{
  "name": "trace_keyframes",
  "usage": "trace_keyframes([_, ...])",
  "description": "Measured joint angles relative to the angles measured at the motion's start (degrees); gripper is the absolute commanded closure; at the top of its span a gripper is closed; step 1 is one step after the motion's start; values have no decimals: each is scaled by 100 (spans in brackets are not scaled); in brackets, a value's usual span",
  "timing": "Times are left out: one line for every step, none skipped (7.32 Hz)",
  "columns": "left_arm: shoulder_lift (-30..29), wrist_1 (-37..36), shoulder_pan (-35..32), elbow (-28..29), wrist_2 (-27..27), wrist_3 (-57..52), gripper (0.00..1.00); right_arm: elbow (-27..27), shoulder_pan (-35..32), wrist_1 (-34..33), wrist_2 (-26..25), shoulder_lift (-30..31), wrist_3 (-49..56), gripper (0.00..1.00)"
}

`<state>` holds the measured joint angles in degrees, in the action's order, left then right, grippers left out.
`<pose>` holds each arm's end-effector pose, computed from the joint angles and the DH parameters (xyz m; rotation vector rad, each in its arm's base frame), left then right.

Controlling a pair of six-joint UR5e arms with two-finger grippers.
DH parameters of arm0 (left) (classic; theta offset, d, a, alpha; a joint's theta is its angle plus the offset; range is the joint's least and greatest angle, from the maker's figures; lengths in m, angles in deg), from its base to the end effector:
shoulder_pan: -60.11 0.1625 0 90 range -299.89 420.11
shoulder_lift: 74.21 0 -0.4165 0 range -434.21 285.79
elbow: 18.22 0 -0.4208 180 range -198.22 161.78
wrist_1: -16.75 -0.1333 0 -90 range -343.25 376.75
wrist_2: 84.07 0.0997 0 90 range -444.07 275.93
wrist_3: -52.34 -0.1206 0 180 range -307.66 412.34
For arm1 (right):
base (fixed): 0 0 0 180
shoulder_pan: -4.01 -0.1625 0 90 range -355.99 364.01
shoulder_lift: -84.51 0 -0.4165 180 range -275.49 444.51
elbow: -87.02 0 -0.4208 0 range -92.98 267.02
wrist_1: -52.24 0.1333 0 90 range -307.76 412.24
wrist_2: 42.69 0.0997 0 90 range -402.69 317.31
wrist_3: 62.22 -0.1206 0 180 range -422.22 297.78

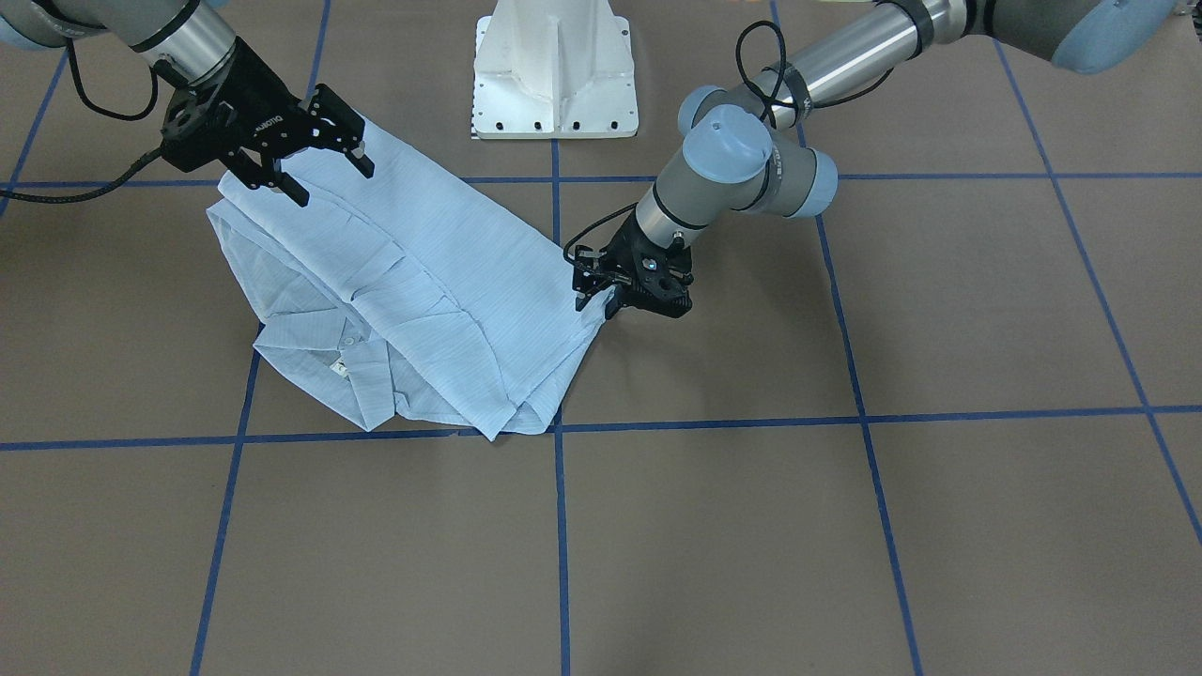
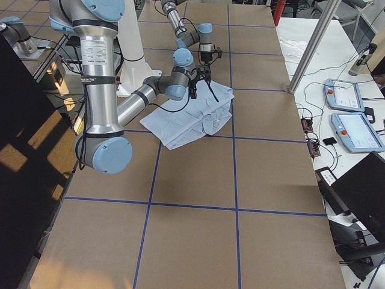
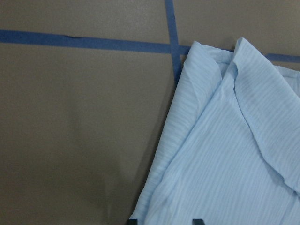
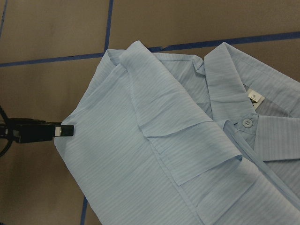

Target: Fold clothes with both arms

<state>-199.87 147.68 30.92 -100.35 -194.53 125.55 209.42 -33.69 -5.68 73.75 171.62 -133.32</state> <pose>0.6160 -0.4485 0.2528 0.1746 1.2114 0.0254 -0.3489 -0.3703 0.2849 0.1883 -1.2044 0.0153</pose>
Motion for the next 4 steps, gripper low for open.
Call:
trace_keyframes([1, -3, 12, 5, 8, 4, 59, 0, 0, 0, 1, 0, 0, 0])
trace_keyframes([1, -4, 15, -2, 8, 12, 59, 2, -3, 0, 1, 0, 0, 0])
trace_keyframes([-1, -7, 15, -18, 8, 14, 59, 3, -6, 0, 1, 1, 0, 0])
trace_keyframes([-2, -11, 14, -34, 5, 11, 61, 3, -7, 0, 1, 5, 0, 0])
